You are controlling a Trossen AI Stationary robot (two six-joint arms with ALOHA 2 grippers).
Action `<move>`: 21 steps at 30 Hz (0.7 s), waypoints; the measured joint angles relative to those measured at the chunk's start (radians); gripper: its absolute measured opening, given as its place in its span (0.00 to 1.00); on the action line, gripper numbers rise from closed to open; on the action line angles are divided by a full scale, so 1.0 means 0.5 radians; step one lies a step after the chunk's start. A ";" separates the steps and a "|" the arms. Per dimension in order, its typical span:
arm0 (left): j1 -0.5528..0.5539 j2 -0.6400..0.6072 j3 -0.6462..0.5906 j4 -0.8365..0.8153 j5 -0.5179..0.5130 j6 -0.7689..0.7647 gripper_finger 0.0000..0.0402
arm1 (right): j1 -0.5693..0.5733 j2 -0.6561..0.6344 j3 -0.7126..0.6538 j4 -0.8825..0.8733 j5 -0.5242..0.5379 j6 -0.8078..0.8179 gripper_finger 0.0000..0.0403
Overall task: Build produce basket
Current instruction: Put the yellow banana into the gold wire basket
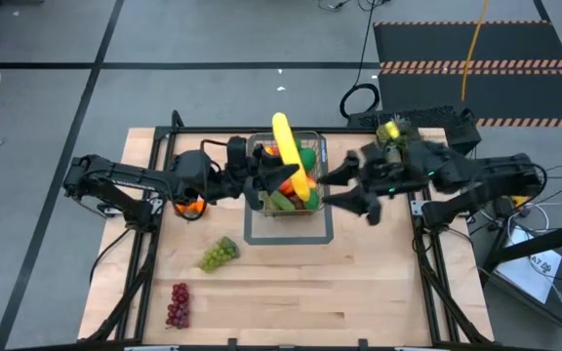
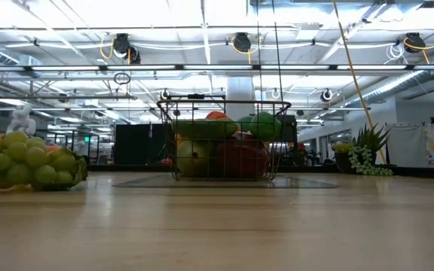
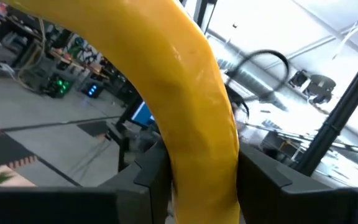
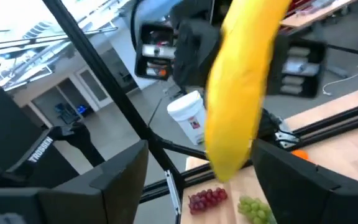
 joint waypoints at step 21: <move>-0.006 0.000 -0.001 -0.017 -0.036 0.161 0.36 | 0.052 0.254 -0.001 0.305 0.361 0.069 0.54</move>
